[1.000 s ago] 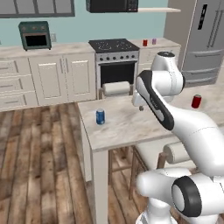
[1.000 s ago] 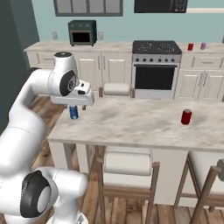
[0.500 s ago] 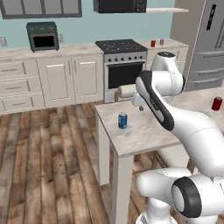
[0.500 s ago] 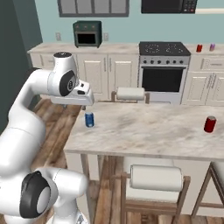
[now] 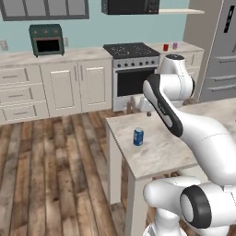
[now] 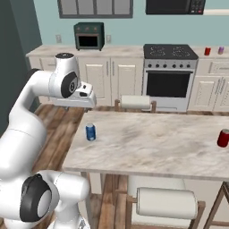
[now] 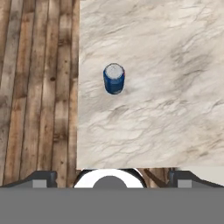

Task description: Four empty soda cans are scattered around the kitchen. Gather all the cans and cluster them next to the stove for recycling.

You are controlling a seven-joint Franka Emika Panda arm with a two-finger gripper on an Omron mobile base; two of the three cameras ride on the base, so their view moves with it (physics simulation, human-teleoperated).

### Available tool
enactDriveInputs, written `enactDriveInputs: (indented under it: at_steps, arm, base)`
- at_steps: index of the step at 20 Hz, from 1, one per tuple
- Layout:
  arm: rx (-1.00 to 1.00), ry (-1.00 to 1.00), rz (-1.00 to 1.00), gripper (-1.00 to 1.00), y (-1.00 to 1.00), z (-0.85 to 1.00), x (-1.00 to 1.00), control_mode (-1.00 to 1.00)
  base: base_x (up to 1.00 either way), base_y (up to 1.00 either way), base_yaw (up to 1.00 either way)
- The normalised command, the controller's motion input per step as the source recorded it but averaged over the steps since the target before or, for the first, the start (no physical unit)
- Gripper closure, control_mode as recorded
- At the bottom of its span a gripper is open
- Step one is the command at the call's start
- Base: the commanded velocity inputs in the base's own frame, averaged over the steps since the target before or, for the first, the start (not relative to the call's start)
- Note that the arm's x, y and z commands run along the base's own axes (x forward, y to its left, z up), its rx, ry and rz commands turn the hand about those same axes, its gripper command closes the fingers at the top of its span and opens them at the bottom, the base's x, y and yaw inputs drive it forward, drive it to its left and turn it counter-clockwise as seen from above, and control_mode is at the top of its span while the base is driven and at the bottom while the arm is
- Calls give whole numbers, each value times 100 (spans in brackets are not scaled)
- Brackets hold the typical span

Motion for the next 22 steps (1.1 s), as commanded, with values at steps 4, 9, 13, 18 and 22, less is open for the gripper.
enactDriveInputs:
  at_steps: [4, 9, 13, 18, 22]
  arm:
    - [0, 0, 0, -100, 0, 0, 0, 100]
    - [0, 0, 0, -100, 0, 0, 0, 100]
    - [0, 0, 0, -100, 0, 0, 0, 100]
    - [0, 0, 0, -100, 0, 0, 0, 100]
    - [0, 0, 0, -100, 0, 0, 0, 100]
  base:
    - [27, 9, 0]
    - [5, 4, -1]
    - [0, 0, 0]
    - [0, 0, 0]
    - [0, 0, 0]
